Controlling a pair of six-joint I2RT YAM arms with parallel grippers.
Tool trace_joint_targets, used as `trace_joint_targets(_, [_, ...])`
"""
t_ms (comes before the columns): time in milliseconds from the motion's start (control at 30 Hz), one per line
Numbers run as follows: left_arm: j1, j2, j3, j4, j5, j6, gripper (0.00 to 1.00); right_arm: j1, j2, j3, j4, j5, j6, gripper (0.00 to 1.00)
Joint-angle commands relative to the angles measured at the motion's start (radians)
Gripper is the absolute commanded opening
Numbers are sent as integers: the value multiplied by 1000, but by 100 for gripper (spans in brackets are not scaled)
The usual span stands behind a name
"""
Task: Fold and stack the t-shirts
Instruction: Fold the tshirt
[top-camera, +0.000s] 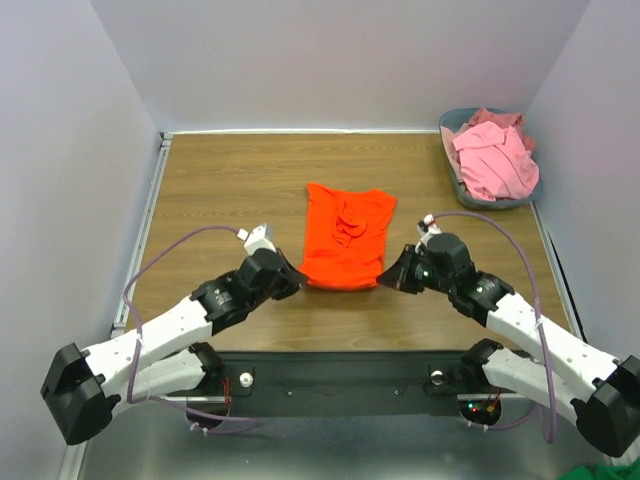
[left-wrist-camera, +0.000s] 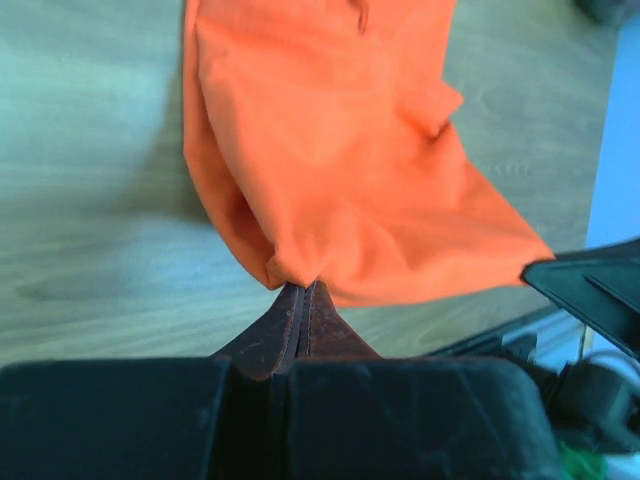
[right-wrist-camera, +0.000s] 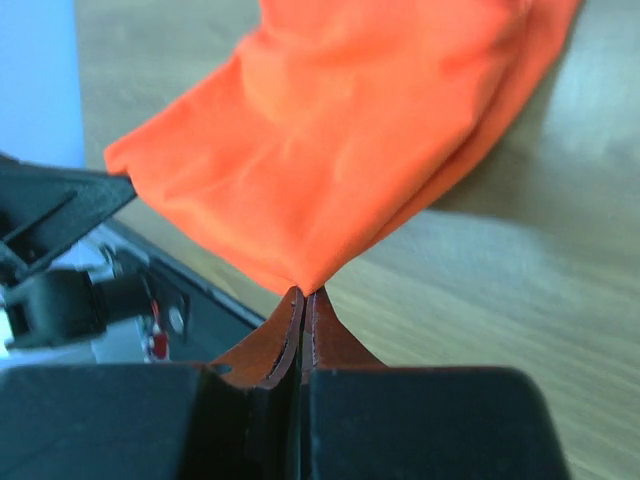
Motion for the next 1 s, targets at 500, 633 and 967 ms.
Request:
trace_joint_targets(500, [214, 548, 726, -15, -173, 293, 0, -102, 407, 541, -59, 491, -136, 0])
trace_joint_targets(633, [250, 675, 851, 17, -119, 358, 0, -177, 511, 621, -52, 459, -156, 0])
trace_joint_targets(967, [320, 1002, 1146, -36, -61, 414, 0, -314, 776, 756, 2, 323, -199, 0])
